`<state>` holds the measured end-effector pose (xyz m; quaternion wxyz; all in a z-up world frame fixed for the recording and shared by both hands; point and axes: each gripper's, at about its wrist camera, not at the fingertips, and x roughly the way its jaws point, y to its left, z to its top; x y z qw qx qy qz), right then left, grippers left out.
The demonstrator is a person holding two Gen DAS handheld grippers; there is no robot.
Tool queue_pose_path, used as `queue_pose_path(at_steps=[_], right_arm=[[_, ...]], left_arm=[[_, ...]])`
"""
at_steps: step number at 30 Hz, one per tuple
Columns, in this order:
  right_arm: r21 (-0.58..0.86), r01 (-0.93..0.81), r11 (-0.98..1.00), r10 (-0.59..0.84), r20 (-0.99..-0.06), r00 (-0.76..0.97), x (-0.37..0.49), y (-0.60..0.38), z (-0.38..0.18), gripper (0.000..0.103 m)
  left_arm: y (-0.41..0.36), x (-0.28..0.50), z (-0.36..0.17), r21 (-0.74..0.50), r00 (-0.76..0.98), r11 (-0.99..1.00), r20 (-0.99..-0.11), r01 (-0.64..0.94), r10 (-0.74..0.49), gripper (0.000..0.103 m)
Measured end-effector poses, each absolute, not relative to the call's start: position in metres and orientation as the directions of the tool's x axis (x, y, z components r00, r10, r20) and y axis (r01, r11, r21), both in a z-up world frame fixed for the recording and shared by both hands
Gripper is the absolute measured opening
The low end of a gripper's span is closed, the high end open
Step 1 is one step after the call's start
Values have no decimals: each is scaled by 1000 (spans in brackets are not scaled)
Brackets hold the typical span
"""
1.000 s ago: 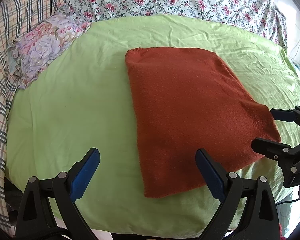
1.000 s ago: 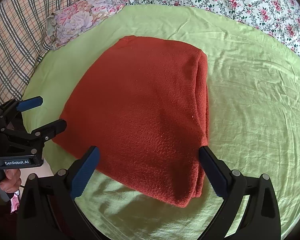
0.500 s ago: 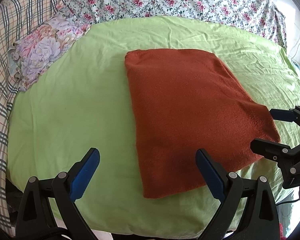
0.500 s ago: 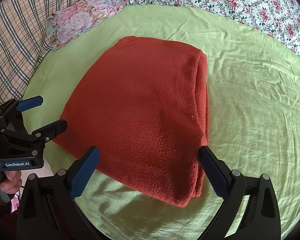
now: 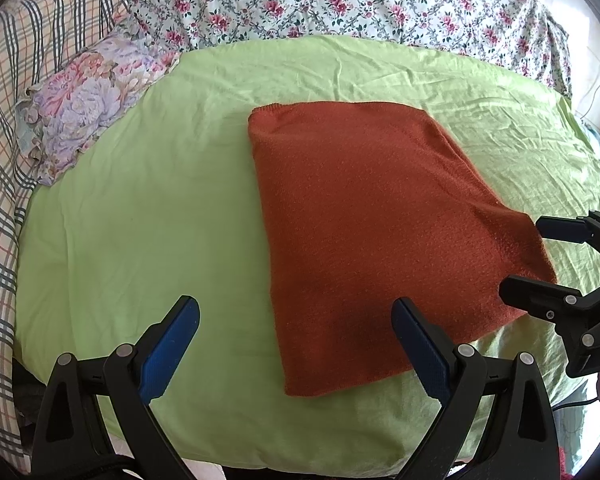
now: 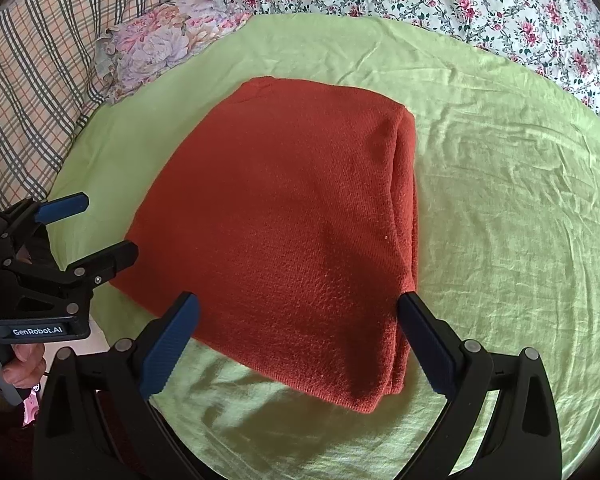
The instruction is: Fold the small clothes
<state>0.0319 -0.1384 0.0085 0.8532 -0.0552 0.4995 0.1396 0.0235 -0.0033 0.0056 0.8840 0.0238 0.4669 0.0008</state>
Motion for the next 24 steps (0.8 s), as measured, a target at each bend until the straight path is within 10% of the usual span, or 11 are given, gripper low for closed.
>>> queue_pose_path(at_steps=[24], right_arm=[[57, -289, 956, 193, -862, 468, 29, -139, 10, 99]], left_arm=[[-4, 21, 7, 41, 568, 999, -823, 21, 22, 97]])
